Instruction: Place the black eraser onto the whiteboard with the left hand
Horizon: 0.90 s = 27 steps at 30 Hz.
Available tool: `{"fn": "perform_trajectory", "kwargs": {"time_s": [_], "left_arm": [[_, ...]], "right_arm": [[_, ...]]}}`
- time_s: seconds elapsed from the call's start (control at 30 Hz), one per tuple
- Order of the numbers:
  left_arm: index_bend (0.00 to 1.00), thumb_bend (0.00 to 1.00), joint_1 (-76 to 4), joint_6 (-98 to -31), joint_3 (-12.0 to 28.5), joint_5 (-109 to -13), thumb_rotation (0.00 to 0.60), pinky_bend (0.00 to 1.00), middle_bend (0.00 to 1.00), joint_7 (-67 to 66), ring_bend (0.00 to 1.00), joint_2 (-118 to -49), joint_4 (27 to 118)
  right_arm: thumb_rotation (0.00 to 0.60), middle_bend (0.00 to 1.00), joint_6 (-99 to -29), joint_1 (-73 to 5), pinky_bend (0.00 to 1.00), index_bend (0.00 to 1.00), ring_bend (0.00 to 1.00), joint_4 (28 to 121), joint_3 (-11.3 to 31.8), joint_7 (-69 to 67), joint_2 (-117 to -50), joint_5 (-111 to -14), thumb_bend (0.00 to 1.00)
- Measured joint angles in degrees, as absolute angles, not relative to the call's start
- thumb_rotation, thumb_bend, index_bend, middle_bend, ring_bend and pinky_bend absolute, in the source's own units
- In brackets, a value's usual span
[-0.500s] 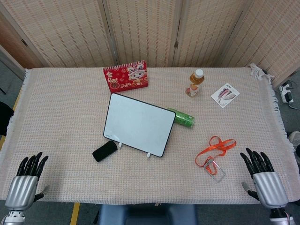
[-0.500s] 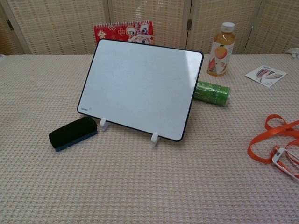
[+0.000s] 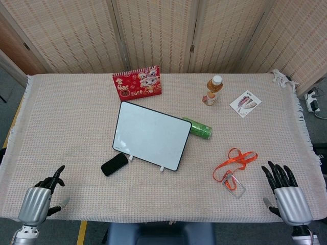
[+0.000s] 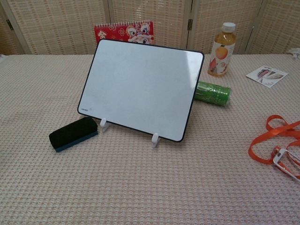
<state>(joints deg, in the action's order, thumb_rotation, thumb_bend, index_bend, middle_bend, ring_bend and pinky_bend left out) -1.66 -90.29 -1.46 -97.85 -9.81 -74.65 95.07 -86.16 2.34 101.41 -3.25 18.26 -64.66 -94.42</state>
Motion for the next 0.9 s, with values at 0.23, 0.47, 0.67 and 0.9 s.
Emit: {"fn": "perform_trajectory", "kwargs": {"time_s": [0.23,0.47,0.67,0.9], "left_arm": [[0.29,0.25,-5.43,-80.92,0.86,-89.14,0.6,1.0,1.0,-17.42,1.0,-74.52,103.92],[0.23,0.25,-9.98,-75.65,5.07,-77.66,0.6,1.0,1.0,-29.07,1.0,-80.86,107.0],[0.24,0.25,-13.95,-74.24,8.12,-69.62,0.6,1.0,1.0,-38.09,1.0,-87.44,107.85],[0.24,0.25,-17.84,-74.29,9.52,-65.03,0.6,1.0,1.0,-45.41,1.0,-94.07,105.87]], "right_arm": [[0.6,0.0,-85.67,2.09,0.0,0.0,0.0,101.44,-2.76,18.76,-64.96,-93.25,0.3],[0.6,0.0,-85.77,2.0,0.0,0.0,0.0,101.59,-2.73,18.04,-64.56,-93.23,0.3],[0.6,0.0,-85.73,1.95,0.0,0.0,0.0,101.56,-2.79,17.99,-64.51,-93.21,0.3],[0.6,0.0,-85.83,1.96,0.0,0.0,0.0,101.6,-2.9,17.83,-64.37,-93.37,0.3]]}}
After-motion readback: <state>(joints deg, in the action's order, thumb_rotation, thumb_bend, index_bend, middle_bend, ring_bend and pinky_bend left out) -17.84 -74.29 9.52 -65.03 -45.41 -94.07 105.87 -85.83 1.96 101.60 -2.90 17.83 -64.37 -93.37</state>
